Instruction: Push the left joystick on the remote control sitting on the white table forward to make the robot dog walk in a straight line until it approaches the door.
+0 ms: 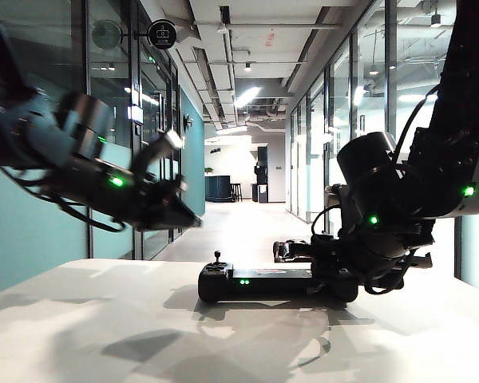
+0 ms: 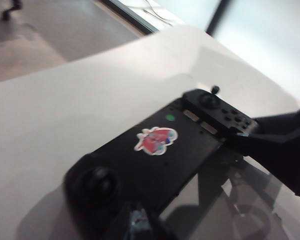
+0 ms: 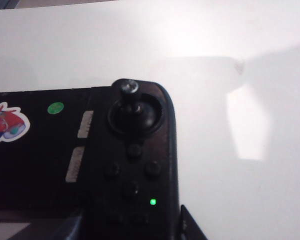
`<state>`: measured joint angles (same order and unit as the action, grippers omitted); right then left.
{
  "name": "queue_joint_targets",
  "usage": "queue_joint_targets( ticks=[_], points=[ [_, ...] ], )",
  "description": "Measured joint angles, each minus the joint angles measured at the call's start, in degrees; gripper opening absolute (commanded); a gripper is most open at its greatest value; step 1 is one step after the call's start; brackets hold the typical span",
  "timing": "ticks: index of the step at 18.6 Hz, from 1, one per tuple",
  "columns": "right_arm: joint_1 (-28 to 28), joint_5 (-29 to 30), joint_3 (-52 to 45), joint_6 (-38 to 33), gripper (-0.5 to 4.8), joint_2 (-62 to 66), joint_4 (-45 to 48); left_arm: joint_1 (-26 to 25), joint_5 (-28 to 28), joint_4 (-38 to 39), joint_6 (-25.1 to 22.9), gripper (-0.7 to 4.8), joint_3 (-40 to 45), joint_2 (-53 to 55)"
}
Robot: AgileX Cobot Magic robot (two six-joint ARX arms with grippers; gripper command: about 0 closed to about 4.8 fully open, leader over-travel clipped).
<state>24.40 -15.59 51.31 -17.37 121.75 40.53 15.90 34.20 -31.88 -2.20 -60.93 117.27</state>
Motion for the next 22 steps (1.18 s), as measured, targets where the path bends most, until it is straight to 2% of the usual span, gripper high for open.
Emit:
queue_joint_targets(
  ticks=[5, 11, 22],
  points=[
    [0.00, -0.11, 0.00, -0.02, 2.07, 0.00, 0.07, 0.13, 0.52, 3.30, -0.81, -0.06, -7.26, 6.80],
    [0.00, -0.11, 0.00, -0.09, 2.07, 0.00, 0.11, 0.26, 4.02, 7.34, -2.10, -0.06, -14.21, 11.82],
    [0.00, -0.94, 0.00, -1.07, 2.06, 0.00, 0.28, 0.61, 6.16, 9.16, -4.70, -0.06, -17.09, 13.57]
  ],
)
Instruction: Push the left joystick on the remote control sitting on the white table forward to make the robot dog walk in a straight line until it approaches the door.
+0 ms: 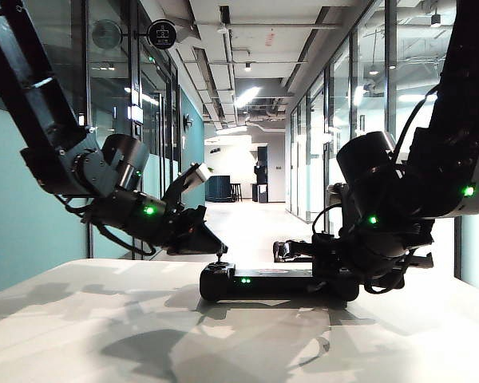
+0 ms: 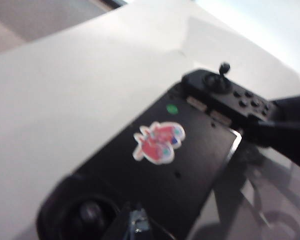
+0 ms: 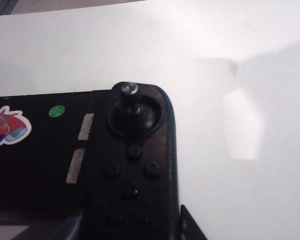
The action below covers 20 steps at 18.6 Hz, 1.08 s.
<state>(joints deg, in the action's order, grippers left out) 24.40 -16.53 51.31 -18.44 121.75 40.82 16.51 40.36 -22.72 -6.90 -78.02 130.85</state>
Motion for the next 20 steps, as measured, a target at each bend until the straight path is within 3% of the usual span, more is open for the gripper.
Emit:
queue_joint_targets(
  ticks=[9, 20],
  points=[
    [0.00, -0.07, 0.00, -0.09, 2.06, 0.00, 0.02, 0.00, 1.46, 4.92, -0.22, -0.06, -5.22, 3.56],
    [0.00, -0.20, 0.00, -0.24, 2.06, 0.02, 0.04, 0.28, -2.25, 3.96, -0.22, -0.06, -7.41, 5.18]
  ],
)
